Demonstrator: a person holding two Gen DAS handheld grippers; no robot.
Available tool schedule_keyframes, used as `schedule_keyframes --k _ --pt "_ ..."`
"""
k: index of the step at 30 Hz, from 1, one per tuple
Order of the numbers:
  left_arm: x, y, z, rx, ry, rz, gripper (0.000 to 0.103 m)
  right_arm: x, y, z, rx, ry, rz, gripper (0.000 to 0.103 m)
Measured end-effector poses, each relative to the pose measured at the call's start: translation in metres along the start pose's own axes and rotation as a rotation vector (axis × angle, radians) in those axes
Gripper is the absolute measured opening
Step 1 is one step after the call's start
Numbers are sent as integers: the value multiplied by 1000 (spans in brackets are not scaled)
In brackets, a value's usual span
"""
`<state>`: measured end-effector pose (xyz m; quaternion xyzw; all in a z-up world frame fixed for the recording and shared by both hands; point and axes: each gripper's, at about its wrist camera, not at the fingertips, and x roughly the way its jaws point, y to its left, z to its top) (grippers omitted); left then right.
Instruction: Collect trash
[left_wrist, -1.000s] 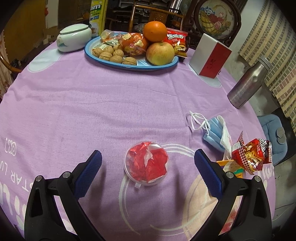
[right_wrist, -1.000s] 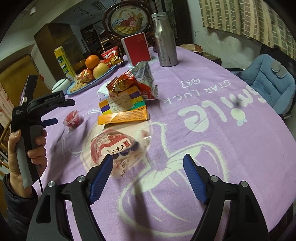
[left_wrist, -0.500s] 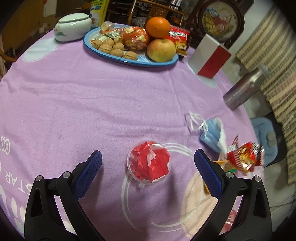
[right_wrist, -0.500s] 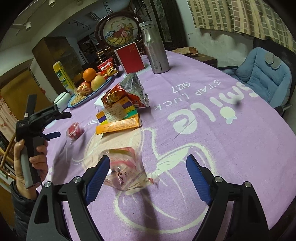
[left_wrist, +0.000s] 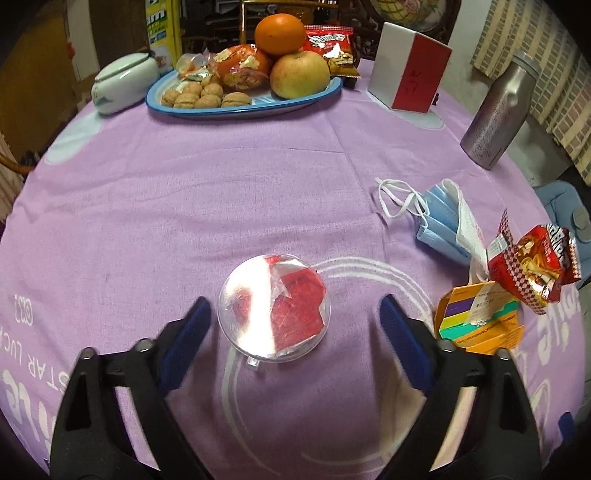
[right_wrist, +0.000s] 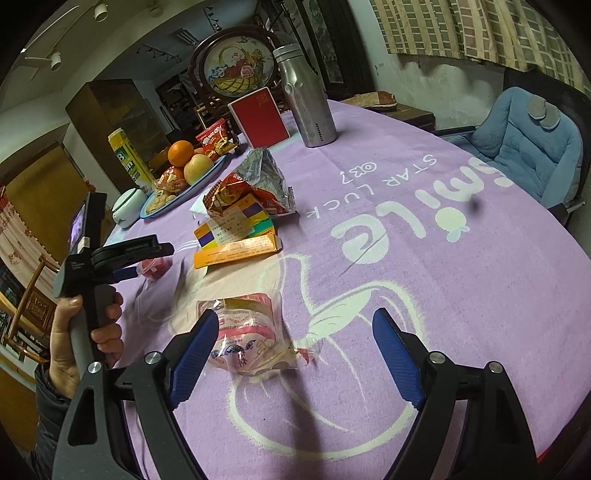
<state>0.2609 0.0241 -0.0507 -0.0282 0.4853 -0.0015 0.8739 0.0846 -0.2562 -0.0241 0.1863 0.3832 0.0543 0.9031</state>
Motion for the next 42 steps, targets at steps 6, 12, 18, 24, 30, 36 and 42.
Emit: schedule_keyframes --k 6,12,18,24,30,36,42 --pt "8 7 1 -20 40 26 55 -4 3 0 -5 -4 -13 84" --pt "-11 20 4 -83 11 41 54 -8 18 3 -43 -16 -37 88" --pt "-39 20 0 -92 -38 15 54 10 49 4 -174 6 -103 97" --pt "-50 15 -3 -79 -55 -20 54 49 67 4 -238 78 -180 97" --pt "-47 15 -2 -79 -40 -35 54 76 71 5 -244 154 -202 94" --pt "-45 15 -2 -82 -29 -40 54 85 73 9 -226 196 -161 60" --pt "-44 14 -2 -80 -27 -41 54 78 77 5 -228 181 -139 37"
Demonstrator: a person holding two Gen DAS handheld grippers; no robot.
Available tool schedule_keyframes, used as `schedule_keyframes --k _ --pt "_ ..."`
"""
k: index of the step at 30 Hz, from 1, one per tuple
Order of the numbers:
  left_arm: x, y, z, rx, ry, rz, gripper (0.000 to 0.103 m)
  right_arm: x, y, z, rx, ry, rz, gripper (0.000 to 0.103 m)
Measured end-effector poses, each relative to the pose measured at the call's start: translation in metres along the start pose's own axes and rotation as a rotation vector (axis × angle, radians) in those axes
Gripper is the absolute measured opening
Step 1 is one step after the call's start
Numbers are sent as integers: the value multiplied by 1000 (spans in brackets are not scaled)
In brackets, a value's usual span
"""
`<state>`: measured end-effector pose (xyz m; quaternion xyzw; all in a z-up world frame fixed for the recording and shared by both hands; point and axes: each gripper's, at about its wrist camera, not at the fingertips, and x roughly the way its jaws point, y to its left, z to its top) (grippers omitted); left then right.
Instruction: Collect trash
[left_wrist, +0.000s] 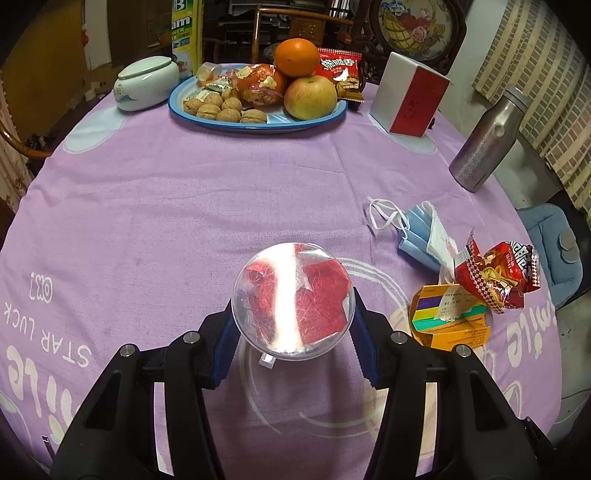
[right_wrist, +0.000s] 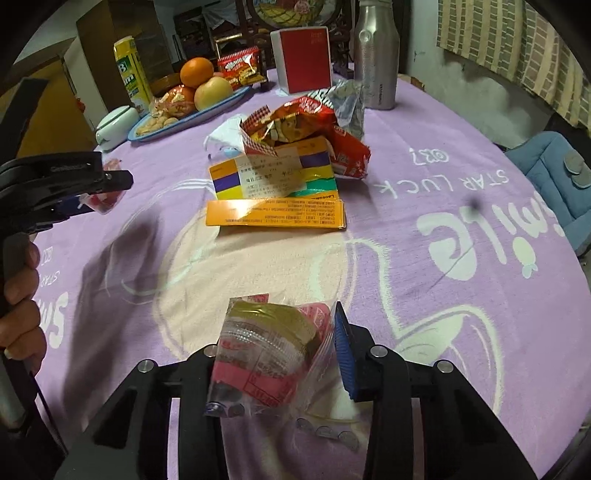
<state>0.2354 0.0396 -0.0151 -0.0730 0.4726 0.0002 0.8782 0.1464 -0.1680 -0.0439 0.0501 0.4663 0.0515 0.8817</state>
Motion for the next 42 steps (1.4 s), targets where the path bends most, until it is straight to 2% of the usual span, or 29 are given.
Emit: schedule_keyframes --k 6,12,18,21,26,33,39,42 --pt "-5 -4 -1 15 -16 -3 54 -38 -18 -15 62 -82 38 36" --pt "-17 -10 -4 26 -56 -32 54 -88 -59 -44 158 -167 49 35" --pt "-37 -35 -14 86 -87 -101 54 -137 -100 -88 215 -219 16 35" --pt "-50 -56 -21 134 -120 -81 54 -156 -117 -104 234 -246 -15 35" --pt "-72 -103 -54 268 -117 -146 54 -176 -147 -131 296 -284 -42 35" --pt "-95 -162 -124 470 -66 -294 54 -178 -174 -152 367 -293 -16 35" --pt "-120 -218 -181 670 -74 -376 54 -190 -198 -176 407 -328 -36 35" --pt "-127 -252 -213 778 -58 -420 54 -192 -224 -199 462 -326 -57 35"
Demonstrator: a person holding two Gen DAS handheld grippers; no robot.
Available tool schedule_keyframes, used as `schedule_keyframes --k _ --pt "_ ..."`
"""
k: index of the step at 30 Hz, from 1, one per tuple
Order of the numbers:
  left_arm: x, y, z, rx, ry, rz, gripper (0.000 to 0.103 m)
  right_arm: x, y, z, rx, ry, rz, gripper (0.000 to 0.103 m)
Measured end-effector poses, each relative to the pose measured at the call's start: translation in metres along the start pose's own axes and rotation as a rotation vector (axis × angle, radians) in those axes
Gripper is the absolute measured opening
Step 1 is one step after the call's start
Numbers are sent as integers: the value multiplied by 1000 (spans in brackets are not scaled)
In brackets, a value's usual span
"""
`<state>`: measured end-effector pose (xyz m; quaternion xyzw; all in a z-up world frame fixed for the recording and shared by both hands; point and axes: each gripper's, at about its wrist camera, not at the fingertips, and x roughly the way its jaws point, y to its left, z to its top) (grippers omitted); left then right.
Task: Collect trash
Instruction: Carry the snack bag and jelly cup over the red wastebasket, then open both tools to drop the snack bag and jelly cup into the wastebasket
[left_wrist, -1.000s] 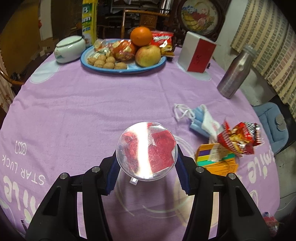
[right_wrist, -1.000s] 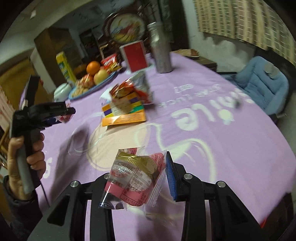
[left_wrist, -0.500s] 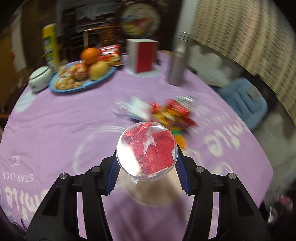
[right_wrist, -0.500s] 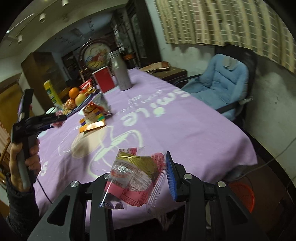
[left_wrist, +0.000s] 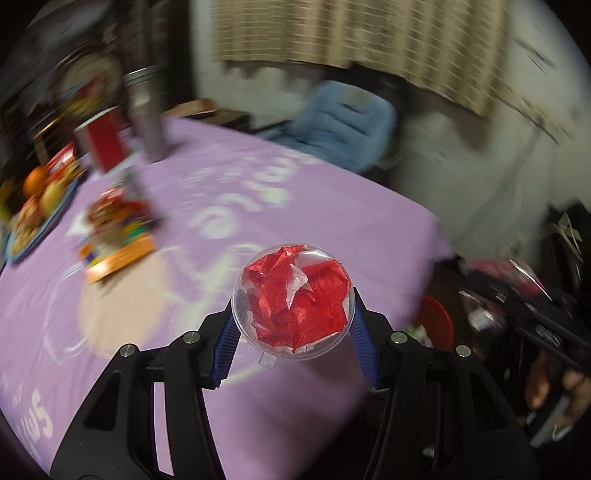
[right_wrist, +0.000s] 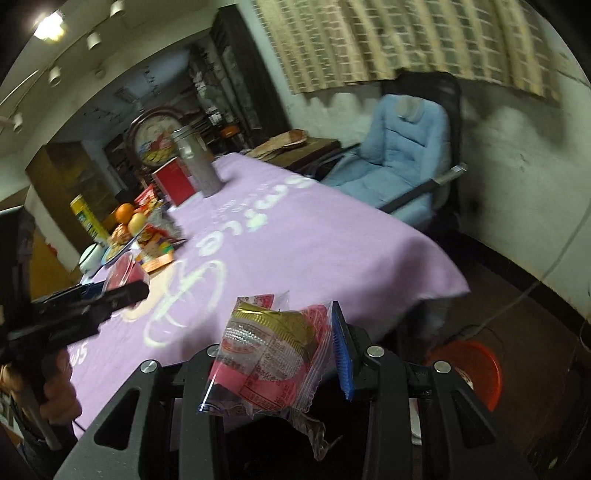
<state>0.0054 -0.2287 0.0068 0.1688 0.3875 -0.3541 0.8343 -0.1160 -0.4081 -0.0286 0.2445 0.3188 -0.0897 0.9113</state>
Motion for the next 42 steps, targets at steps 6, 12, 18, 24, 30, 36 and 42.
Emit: schedule_keyframes --k 6,12,18,24,30,36,42 --pt "31 -112 -9 231 45 -173 54 -4 -89 -28 135 37 -100 36" --pt "77 -216 -33 454 127 -308 54 7 -200 -73 353 107 -215 36" --pt "166 -275 -60 526 302 -365 54 50 -272 -111 510 198 -216 37" --pt "269 -291 -88 485 491 -327 54 129 -323 -144 674 317 -143 37" --pt "340 -297 -96 439 571 -272 55 183 -350 -160 782 395 -123 50" --pt "361 -299 -93 434 599 -252 79 191 -367 -157 828 401 -139 71" --pt "354 -288 -86 415 631 -273 79 172 -370 -158 850 374 -100 79"
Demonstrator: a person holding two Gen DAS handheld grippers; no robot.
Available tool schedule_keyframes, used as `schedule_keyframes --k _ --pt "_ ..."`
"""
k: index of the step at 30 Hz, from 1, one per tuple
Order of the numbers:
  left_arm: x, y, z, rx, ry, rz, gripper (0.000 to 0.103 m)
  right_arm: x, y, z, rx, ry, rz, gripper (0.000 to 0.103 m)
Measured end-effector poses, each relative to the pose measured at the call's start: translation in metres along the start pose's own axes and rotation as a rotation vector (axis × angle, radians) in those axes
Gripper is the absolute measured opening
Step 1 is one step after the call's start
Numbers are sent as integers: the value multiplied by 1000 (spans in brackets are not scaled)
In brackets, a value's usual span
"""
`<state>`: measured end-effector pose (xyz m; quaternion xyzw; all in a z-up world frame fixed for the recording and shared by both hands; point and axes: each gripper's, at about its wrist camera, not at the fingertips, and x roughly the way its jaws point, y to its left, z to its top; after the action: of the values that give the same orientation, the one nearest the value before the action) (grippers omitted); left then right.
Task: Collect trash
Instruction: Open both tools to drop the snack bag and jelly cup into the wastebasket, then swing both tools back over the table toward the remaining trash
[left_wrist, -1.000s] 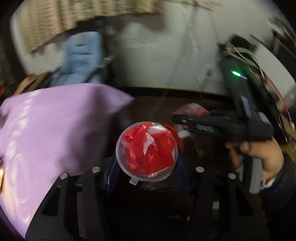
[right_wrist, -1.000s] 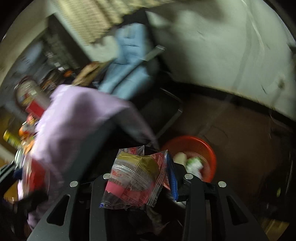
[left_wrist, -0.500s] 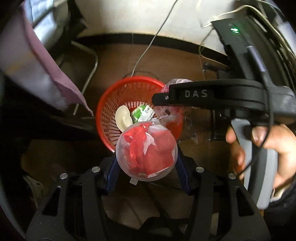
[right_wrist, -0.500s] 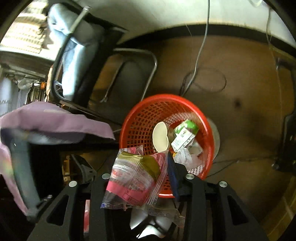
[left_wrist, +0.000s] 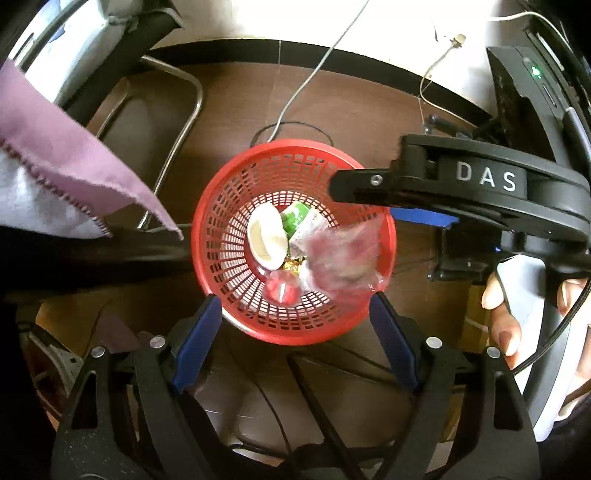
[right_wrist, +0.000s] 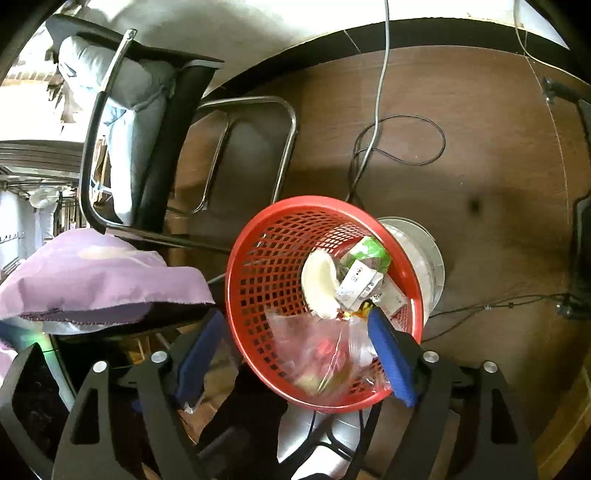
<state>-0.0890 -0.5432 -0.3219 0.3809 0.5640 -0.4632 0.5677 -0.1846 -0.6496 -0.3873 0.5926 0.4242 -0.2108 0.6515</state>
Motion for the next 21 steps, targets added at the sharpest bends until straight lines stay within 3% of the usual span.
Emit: schedule_keyframes --k 12,21 --pt "-43 -23 -41 69 -29 25 79 -75 4 -31 -13 -129 6 81" --pt "-125 -28 -80 75 -209 55 81 -153 66 -68 -153 -290 -57 86"
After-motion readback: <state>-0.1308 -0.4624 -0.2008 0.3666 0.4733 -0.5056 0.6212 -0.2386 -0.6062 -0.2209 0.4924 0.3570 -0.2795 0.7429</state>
